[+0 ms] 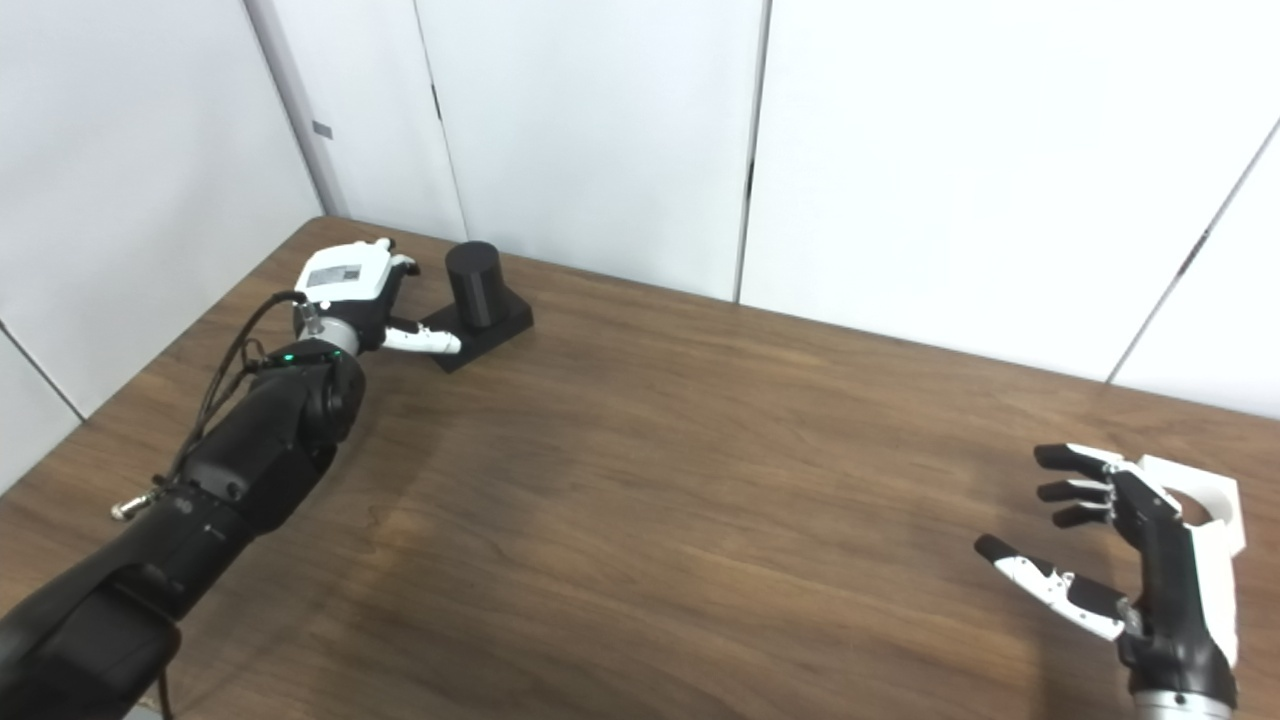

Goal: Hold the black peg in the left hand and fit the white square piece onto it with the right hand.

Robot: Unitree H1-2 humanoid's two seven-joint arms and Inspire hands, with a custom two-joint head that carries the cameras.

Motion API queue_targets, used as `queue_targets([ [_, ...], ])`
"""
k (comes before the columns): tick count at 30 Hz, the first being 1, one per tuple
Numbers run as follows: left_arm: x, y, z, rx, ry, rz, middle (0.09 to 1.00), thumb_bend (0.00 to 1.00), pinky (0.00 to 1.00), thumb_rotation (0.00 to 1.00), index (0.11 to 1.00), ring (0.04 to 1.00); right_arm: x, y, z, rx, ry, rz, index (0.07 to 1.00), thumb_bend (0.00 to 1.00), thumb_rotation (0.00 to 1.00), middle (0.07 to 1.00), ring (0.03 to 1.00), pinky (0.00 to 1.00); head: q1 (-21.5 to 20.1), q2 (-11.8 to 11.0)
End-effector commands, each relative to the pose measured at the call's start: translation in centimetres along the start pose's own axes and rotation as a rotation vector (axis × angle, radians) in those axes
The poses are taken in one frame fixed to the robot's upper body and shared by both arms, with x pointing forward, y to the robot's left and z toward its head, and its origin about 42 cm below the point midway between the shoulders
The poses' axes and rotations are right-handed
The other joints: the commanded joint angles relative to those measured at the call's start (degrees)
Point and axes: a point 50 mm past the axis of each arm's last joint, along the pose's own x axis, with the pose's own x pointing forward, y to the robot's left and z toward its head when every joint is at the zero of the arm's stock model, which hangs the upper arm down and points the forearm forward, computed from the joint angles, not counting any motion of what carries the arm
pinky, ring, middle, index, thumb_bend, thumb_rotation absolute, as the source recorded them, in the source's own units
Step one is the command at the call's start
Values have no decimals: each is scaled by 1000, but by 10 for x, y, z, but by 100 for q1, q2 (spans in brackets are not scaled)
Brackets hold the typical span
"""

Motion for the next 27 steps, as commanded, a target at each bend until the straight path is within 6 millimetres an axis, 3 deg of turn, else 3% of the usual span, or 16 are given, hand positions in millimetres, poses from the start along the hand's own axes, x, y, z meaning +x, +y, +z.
queue_targets([
  [1,13,38,-5,36,1,109,1000,1000,953,686,848,1000,8,-8,11,2,-75,-26,655,599,0,693,600,495,2,9],
  [27,29,27,-3,50,-14,34,987,1000,956,599,802,1000,4,-12,18,2,-67,-41,660,575,0,688,586,484,-90,134],
])
